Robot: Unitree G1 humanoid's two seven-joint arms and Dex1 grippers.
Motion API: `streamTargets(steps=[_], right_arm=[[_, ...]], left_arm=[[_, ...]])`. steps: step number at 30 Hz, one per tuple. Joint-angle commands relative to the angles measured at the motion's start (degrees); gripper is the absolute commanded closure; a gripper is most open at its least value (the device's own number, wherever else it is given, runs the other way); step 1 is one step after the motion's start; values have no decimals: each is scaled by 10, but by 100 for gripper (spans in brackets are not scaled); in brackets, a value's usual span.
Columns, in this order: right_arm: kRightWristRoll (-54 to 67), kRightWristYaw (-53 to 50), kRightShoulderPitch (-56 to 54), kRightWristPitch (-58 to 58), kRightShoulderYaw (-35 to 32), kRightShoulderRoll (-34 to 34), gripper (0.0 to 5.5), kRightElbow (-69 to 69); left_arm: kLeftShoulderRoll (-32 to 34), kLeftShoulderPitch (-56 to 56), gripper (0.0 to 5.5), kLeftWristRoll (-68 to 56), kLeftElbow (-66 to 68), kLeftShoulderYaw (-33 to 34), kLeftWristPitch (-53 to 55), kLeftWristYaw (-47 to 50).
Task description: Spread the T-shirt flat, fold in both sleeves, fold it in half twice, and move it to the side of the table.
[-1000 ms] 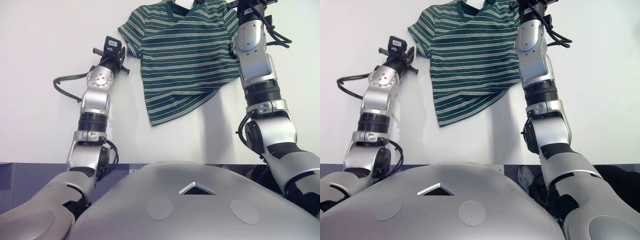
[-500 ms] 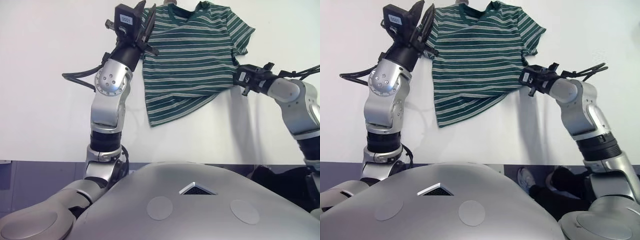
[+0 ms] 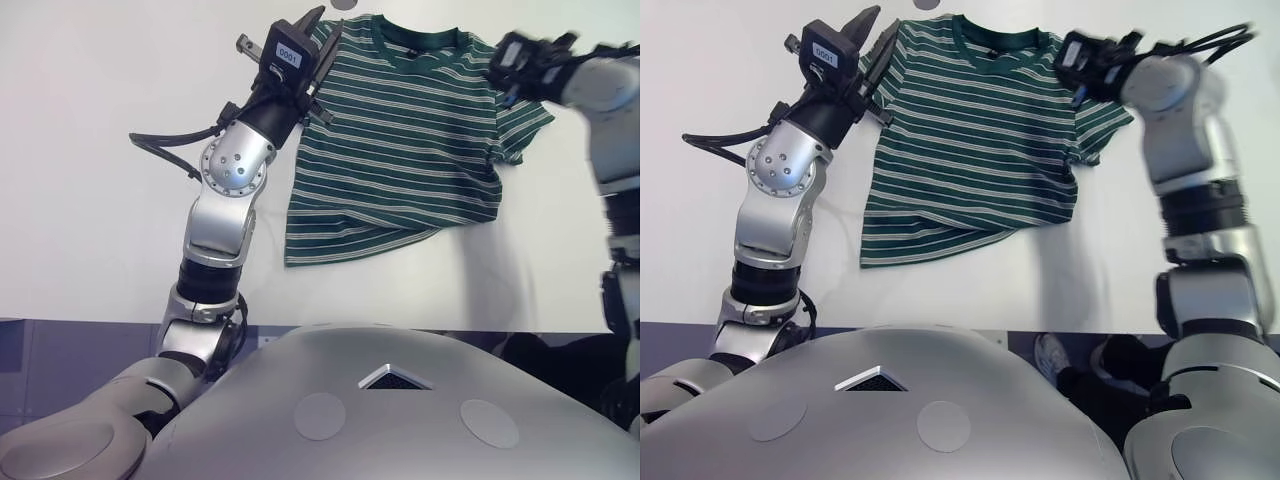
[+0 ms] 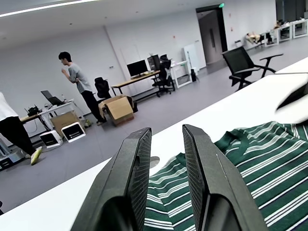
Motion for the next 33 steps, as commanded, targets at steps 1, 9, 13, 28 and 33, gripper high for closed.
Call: streamTargets(steps=[1, 9, 13, 28, 33], right_arm=[[-73, -65, -88, -74, 58, 57, 365, 198], [-166, -345, -285, -126, 99, 197, 365, 515], [-131, -430, -304, -170, 44, 201, 365, 517], [451, 242, 422, 8, -189, -181, 293, -447], [506, 330, 515, 75, -246, -263, 293, -515]], left_arm=[[1, -17, 432, 10, 4, -13, -14, -8], [-8, -28, 432, 23, 14, -44, -34, -10], [-6, -11, 432, 35, 13, -46, -35, -3], [20, 58, 432, -2, 26, -56, -71, -45], [6, 68, 432, 31, 73, -77, -70, -16]])
